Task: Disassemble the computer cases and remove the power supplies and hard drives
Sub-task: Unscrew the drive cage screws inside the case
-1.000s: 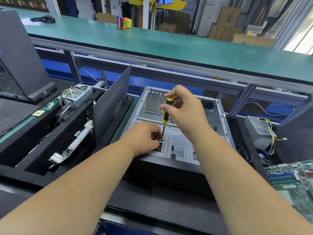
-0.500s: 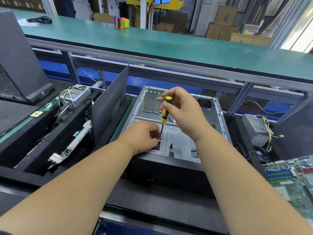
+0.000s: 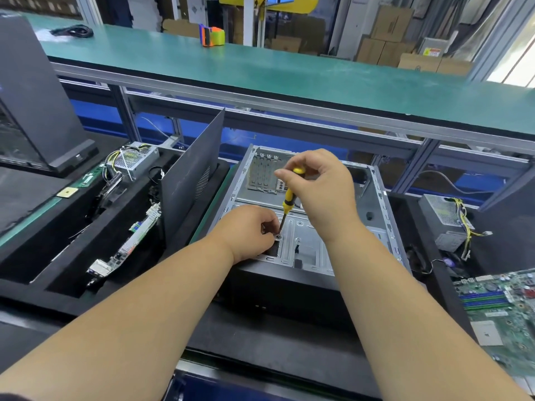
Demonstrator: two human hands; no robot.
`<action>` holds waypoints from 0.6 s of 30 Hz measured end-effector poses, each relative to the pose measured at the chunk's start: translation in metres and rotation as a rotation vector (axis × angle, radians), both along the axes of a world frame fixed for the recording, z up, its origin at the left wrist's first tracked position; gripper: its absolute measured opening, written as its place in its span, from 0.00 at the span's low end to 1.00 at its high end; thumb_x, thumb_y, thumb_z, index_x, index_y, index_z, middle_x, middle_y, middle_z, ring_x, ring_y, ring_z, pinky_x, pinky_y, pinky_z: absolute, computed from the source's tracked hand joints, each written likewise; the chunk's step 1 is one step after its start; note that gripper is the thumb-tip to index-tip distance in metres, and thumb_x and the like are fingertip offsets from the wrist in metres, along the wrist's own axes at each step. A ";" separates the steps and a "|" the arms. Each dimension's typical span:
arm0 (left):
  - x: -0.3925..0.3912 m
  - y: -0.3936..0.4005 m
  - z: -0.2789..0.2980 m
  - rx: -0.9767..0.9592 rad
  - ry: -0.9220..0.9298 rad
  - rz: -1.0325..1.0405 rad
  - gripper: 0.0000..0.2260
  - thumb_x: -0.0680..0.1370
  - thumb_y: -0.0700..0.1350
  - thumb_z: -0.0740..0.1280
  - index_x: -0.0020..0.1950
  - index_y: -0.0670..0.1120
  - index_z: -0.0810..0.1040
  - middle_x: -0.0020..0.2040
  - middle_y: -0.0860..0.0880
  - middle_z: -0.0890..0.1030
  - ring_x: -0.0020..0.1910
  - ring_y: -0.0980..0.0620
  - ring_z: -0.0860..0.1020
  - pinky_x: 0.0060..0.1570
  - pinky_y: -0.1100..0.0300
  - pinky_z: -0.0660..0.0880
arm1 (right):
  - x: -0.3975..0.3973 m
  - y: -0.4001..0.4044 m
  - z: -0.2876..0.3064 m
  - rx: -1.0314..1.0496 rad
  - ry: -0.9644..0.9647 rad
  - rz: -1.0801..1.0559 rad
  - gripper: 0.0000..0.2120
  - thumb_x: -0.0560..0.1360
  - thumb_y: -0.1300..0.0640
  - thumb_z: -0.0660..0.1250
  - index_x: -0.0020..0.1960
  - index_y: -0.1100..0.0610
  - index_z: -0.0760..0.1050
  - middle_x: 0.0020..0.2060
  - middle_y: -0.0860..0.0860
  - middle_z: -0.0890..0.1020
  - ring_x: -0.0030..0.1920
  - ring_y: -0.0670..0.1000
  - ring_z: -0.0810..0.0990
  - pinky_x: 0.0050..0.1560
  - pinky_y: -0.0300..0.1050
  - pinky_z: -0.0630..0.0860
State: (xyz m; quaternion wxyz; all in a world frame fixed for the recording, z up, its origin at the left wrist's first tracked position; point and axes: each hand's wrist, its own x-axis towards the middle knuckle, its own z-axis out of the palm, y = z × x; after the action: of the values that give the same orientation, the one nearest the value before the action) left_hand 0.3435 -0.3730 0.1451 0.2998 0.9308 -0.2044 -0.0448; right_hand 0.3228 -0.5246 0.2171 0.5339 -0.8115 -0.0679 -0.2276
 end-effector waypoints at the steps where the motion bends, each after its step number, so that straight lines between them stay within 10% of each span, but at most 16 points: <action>1: 0.000 0.000 0.000 -0.002 0.001 -0.003 0.09 0.71 0.43 0.66 0.43 0.58 0.80 0.41 0.59 0.80 0.42 0.59 0.77 0.47 0.59 0.77 | -0.001 -0.001 0.000 0.000 0.009 -0.006 0.06 0.70 0.55 0.77 0.40 0.46 0.82 0.41 0.46 0.79 0.43 0.51 0.81 0.46 0.50 0.79; 5: 0.000 -0.001 0.001 0.002 0.004 0.000 0.09 0.71 0.43 0.66 0.42 0.59 0.79 0.41 0.59 0.80 0.42 0.59 0.77 0.47 0.58 0.78 | -0.005 -0.001 0.001 0.144 0.058 -0.002 0.13 0.68 0.58 0.79 0.51 0.50 0.82 0.40 0.48 0.81 0.34 0.41 0.79 0.33 0.31 0.74; 18: -0.002 -0.002 0.004 -0.014 0.023 0.011 0.10 0.72 0.42 0.66 0.43 0.58 0.80 0.42 0.58 0.80 0.43 0.59 0.77 0.46 0.61 0.76 | -0.008 0.006 -0.006 0.007 -0.040 -0.173 0.10 0.69 0.52 0.79 0.44 0.51 0.79 0.36 0.44 0.81 0.37 0.43 0.81 0.35 0.31 0.75</action>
State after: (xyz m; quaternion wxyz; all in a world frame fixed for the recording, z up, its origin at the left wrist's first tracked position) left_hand 0.3410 -0.3748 0.1495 0.3086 0.9292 -0.1963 -0.0525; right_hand 0.3150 -0.5185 0.2109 0.5138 -0.8077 -0.0074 -0.2890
